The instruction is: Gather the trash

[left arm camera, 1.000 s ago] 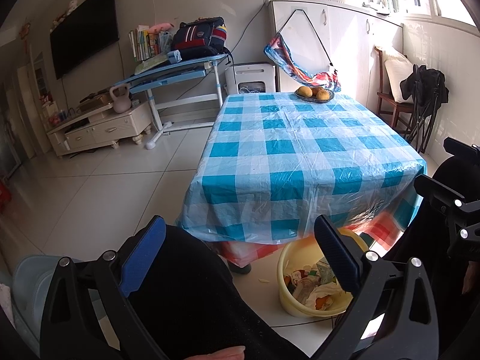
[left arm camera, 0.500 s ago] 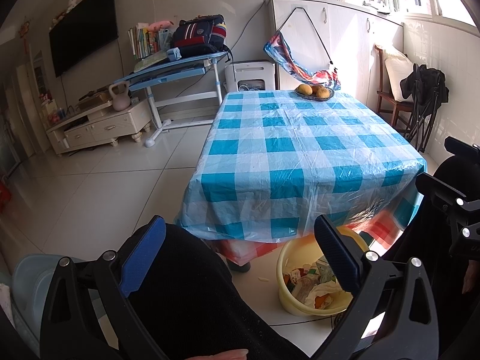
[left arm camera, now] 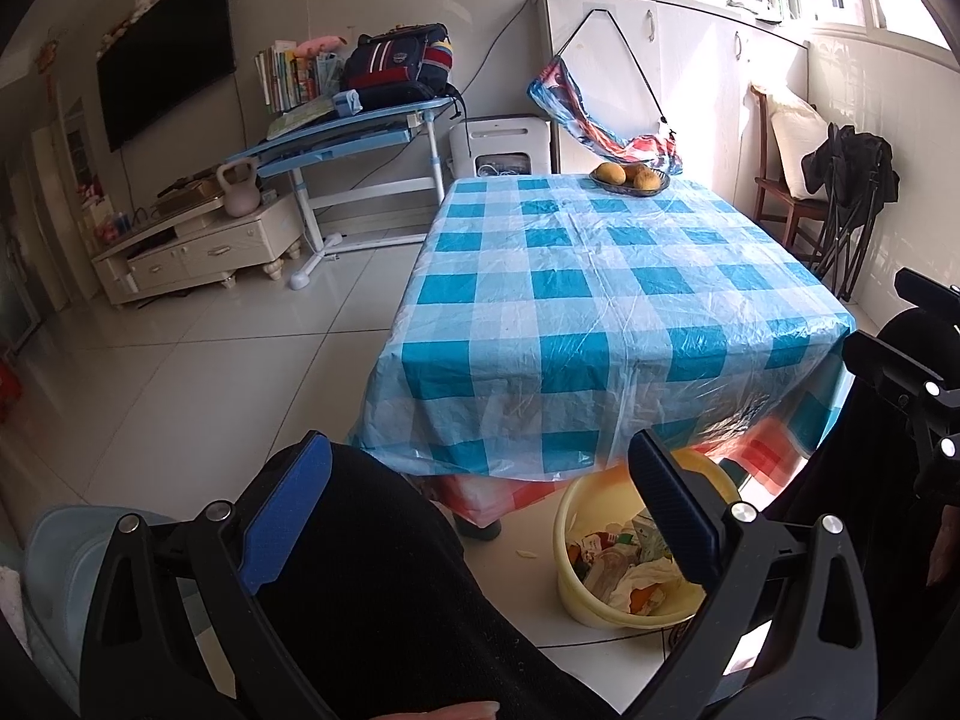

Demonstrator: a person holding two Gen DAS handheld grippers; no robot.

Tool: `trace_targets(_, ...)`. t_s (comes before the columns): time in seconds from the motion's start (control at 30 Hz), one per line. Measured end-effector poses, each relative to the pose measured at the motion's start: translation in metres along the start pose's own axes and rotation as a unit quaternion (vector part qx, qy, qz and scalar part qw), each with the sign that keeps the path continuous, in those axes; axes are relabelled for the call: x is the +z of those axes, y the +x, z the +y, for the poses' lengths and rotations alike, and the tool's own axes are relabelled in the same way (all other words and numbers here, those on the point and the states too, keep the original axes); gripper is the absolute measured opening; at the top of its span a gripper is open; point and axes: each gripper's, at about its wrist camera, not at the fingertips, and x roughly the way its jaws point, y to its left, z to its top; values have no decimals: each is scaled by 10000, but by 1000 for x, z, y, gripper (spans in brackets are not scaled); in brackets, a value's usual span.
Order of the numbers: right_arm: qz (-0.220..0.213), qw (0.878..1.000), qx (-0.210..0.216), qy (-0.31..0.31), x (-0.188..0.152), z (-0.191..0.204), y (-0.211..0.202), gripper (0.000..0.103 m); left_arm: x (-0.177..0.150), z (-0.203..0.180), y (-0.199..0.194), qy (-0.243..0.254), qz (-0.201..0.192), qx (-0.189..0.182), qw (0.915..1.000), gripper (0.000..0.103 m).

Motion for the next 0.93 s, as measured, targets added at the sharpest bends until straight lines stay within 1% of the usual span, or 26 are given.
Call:
trace_targets(0.13,46,10000,-8,33,0,-4,1,95,0,1,0,-30,19,-31,10000,96)
trace_targets(0.2,70,10000,-13,34,0,-4,1,95,2,3,2,-98,78,-98,9999,96)
trace_targets(0.3,95,10000,-1,16,0,-4,2,95,2,10,5,-269,150,-99,9995,96)
trace_targets(0.43,95,10000,1,22,1,-4,2,95,0,18,-2,-438,-22,-113,9990,96)
trace_targets(0.57,71,9999,17,76,1,-4,2,95,0,14,-8,-346,-174,115,9992,96)
trace_targets(0.67,72,10000,16,53,2,-4,2,95,1,8,-6,-208,-124,294,9993,96)
trace_targets(0.8,82,10000,0,-44,2,-2,3,95,3,9,-4,-212,-59,407,9989,96)
trace_targets(0.93,72,9999,-24,-114,2,2,3,95,3,11,-3,-227,-45,423,9988,96)
